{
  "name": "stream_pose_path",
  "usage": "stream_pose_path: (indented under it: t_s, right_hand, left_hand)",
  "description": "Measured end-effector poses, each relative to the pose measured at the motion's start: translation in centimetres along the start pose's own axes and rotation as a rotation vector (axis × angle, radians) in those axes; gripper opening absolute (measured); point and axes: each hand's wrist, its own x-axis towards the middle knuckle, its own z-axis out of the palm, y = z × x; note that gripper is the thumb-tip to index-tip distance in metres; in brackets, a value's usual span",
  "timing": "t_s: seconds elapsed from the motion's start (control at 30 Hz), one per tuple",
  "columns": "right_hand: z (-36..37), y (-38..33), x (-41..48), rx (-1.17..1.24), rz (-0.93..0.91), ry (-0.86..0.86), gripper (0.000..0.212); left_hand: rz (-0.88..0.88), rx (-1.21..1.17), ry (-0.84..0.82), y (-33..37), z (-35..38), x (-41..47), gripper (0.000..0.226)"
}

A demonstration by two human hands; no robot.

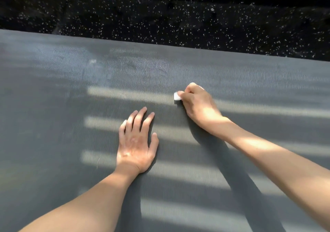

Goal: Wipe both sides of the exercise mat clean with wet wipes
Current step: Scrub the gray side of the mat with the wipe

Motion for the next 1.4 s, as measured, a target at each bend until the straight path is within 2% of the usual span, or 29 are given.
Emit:
stream_pose_path:
  t_s: [0.03, 0.07, 0.13, 0.17, 0.2, 0.27, 0.3, 0.37, 0.47, 0.53, 0.6, 0.7, 0.77, 0.87, 1.0, 1.07, 1.2, 1.33, 1.4]
  right_hand:
    - [0.3, -0.1, 0.3, -0.043, -0.015, 0.008, 0.022]
    - [0.4, -0.9, 0.1, -0.048, -0.115, -0.037, 0.023]
    - [1.0, -2.0, -1.0, -0.030, -0.356, -0.120, 0.047]
    - [0.8, -1.5, -0.8, -0.012, -0.373, -0.160, 0.053]
    - [0.2, -0.8, 0.1, -0.017, -0.346, -0.129, 0.045]
    - [-1.2, 1.3, 3.5, 0.008, -0.073, -0.024, 0.023]
    - [-1.7, 1.8, 4.9, 0.076, 0.062, 0.022, 0.019]
    - [-1.6, 1.8, 5.8, 0.078, 0.139, 0.099, 0.020]
    - [-0.3, -0.2, 4.0, 0.056, -0.057, 0.009, 0.020]
    - [-0.8, 0.2, 4.6, -0.050, -0.163, -0.093, 0.027]
    - [-1.9, 1.8, 7.3, -0.108, -0.072, -0.031, 0.026]
    - [-2.4, 3.3, 10.1, -0.028, 0.273, 0.158, 0.022]
    - [-1.3, 1.8, 10.0, -0.094, 0.266, 0.138, 0.024]
    - [-1.2, 0.7, 9.0, -0.043, 0.117, 0.049, 0.024]
    - [-3.0, 3.3, 11.3, 0.010, 0.268, 0.204, 0.025]
    - [-2.6, 3.0, 11.3, -0.031, 0.297, 0.199, 0.026]
    - [-2.6, 3.1, 9.8, -0.003, 0.056, 0.094, 0.023]
    - [-3.8, 5.9, 11.1, -0.087, 0.191, 0.198, 0.024]
    - [-3.2, 5.3, 9.9, -0.079, 0.151, 0.186, 0.023]
  left_hand:
    - [0.000, -0.001, -0.002, 0.0, 0.0, -0.1, 0.057]
    - [-0.001, 0.000, -0.005, 0.0, 0.0, 0.0, 0.057]
    - [-0.003, 0.000, -0.013, 0.1, 0.0, 0.0, 0.057]
    - [-0.004, -0.001, -0.015, 0.1, 0.0, 0.1, 0.057]
    - [-0.006, -0.001, -0.020, 0.1, 0.0, 0.1, 0.057]
    - [-0.007, 0.004, -0.033, 0.0, 0.1, 0.1, 0.057]
    - [-0.008, 0.007, -0.038, -0.1, 0.1, 0.0, 0.057]
    - [-0.011, 0.004, -0.043, -0.1, 0.2, -0.1, 0.057]
    - [-0.011, 0.003, -0.049, -0.1, 0.2, 0.0, 0.057]
    - [-0.013, 0.009, -0.048, -0.1, 0.2, 0.1, 0.057]
    - [-0.014, 0.015, -0.049, -0.1, 0.2, 0.0, 0.057]
    - [-0.010, 0.012, -0.043, -0.1, 0.2, 0.1, 0.056]
    - [-0.013, 0.012, -0.041, 0.0, 0.2, 0.1, 0.056]
    - [-0.010, 0.013, -0.043, -0.1, 0.2, 0.2, 0.057]
    - [-0.009, 0.010, -0.046, -0.2, 0.2, 0.1, 0.057]
    - [-0.011, 0.004, -0.047, -0.1, 0.2, 0.1, 0.056]
    - [-0.011, 0.003, -0.045, -0.1, 0.2, 0.2, 0.057]
    - [-0.007, 0.002, -0.048, -0.2, 0.3, 0.2, 0.057]
    - [-0.010, -0.002, -0.056, -0.2, 0.2, 0.1, 0.057]
